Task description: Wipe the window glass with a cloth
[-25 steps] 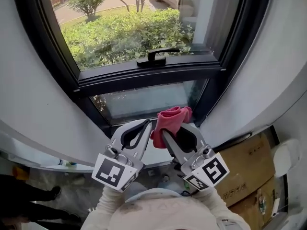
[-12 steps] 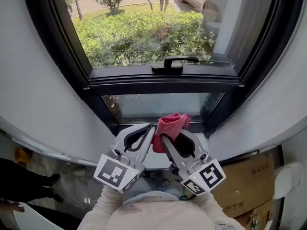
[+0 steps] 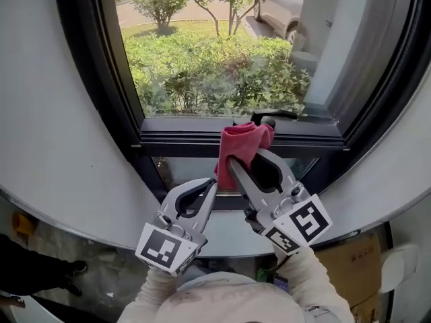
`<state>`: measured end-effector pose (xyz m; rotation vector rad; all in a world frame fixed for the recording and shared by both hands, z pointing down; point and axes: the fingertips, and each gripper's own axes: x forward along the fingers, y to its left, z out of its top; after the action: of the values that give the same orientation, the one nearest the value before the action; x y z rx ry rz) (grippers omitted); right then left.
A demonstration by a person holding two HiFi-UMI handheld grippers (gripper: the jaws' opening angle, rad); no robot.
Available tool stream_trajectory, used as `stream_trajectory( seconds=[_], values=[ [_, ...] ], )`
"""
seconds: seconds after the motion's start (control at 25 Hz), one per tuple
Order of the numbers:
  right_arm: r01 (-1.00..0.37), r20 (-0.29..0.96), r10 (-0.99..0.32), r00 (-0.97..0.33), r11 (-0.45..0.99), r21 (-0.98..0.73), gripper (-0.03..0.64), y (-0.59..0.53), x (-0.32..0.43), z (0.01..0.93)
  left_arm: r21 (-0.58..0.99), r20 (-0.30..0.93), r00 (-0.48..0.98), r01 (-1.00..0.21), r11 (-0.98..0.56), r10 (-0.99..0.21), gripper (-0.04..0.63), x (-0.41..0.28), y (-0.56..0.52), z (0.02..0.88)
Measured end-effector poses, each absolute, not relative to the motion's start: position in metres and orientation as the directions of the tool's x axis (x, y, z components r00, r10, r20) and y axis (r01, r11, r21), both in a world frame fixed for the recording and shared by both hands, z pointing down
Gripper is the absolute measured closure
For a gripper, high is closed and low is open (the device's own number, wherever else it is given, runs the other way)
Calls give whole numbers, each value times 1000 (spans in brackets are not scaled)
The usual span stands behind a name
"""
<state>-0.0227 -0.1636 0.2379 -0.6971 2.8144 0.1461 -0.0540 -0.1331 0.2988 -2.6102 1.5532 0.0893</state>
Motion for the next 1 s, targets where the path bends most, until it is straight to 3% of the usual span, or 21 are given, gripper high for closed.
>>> stream_trajectory(
  seconds=[0.52, 0.72, 1.0],
  values=[
    [-489, -356, -374, -856, 807, 329, 499, -229, -152, 90, -41, -157, 404, -914, -403, -901, 595, -140, -144, 292],
    [-551, -362, -429, -827, 748, 371, 499, -257, -181, 72, -44, -168, 407, -913, -405, -898, 595, -154, -146, 296],
    [-591, -261, -530, -807, 738, 325, 499, -300, -195, 103, -35, -163, 412, -910, -412, -896, 595, -159, -149, 301]
  ],
)
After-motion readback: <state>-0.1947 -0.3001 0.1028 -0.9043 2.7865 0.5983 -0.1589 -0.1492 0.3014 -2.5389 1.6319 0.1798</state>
